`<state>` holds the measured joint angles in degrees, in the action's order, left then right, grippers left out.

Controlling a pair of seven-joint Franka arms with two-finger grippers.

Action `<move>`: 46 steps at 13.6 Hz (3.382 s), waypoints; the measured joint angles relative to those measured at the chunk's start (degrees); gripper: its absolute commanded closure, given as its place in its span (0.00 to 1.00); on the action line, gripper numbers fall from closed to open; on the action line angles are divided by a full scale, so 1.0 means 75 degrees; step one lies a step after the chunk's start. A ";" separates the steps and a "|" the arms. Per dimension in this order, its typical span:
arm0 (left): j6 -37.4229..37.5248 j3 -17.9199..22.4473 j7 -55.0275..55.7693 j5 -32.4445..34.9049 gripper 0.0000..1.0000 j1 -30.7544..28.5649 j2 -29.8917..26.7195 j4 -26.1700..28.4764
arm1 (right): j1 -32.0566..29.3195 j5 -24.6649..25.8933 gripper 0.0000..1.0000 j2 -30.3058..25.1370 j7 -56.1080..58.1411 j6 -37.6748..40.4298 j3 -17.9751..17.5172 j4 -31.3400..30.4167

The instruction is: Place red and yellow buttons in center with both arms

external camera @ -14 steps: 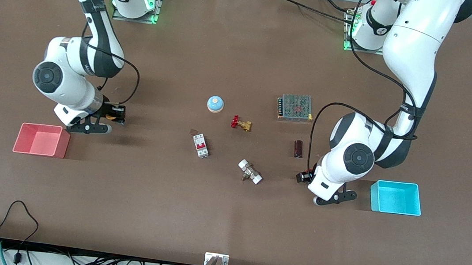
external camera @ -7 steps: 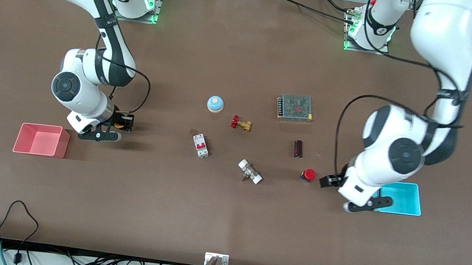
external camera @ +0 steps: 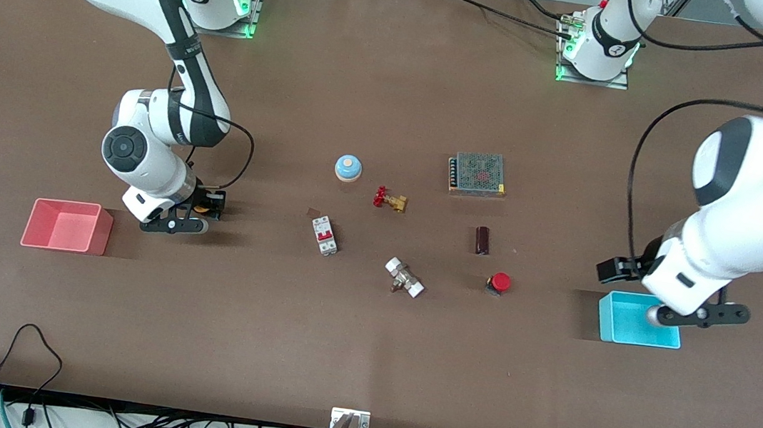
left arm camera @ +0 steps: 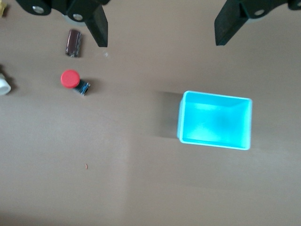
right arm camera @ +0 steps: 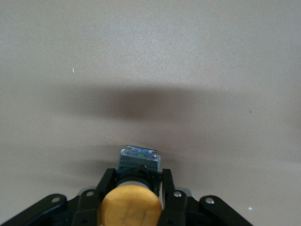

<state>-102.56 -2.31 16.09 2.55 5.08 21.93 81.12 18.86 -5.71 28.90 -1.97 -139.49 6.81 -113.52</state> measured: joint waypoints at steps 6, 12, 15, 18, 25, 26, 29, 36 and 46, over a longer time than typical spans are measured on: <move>0.1042 0.0000 -0.1192 0.0000 0.00 -0.0340 -0.1201 0.0093 | 0.0032 -0.0002 0.00 -0.0333 -0.0069 0.1033 0.0026 0.1183; 0.0314 -0.0002 -0.2149 0.0001 0.00 -0.0798 -0.2248 0.1444 | -0.0023 0.0003 0.00 -0.1504 -0.0389 0.3869 0.0447 0.2877; -0.0208 -0.0007 -0.2231 0.0001 0.00 -0.0851 -0.2789 0.2337 | -0.0092 0.0006 0.00 -0.1600 -0.0389 0.4790 0.0850 0.3786; -0.0238 -0.0037 -0.2256 0.0001 0.00 -0.0850 -0.2980 0.2473 | -0.0116 0.0006 0.00 -0.1578 -0.0376 0.5183 0.1401 0.4157; -0.0253 -0.0069 -0.2304 0.0001 0.00 -0.0849 -0.3021 0.2300 | -0.2036 0.0382 0.00 -0.1715 -0.0002 0.5900 0.0068 0.4697; -0.0253 -0.0070 -0.2304 0.0001 0.00 -0.0849 -0.3021 0.2300 | -0.2291 0.0635 0.00 -0.1810 0.0009 0.5964 -0.0236 0.4752; -0.0253 -0.0072 -0.2304 0.0001 0.00 -0.0850 -0.3022 0.2300 | -0.2378 0.0894 0.00 -0.2092 0.0069 0.6451 -0.0435 0.4755; -0.0253 -0.0071 -0.2303 0.0001 0.00 -0.0853 -0.3023 0.2300 | -0.2400 0.0894 0.00 -0.2885 0.0643 0.6610 -0.0441 0.3652; -0.0245 -0.0071 -0.2303 0.0001 0.00 -0.0855 -0.3025 0.2300 | -0.2415 0.0894 0.00 -0.3217 0.0516 0.6601 -0.0456 0.3458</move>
<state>-104.40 -2.84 -1.18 2.56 -1.33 -0.76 98.37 0.74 1.00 4.78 1.90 -89.98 3.39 -87.58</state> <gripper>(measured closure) 0.000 0.000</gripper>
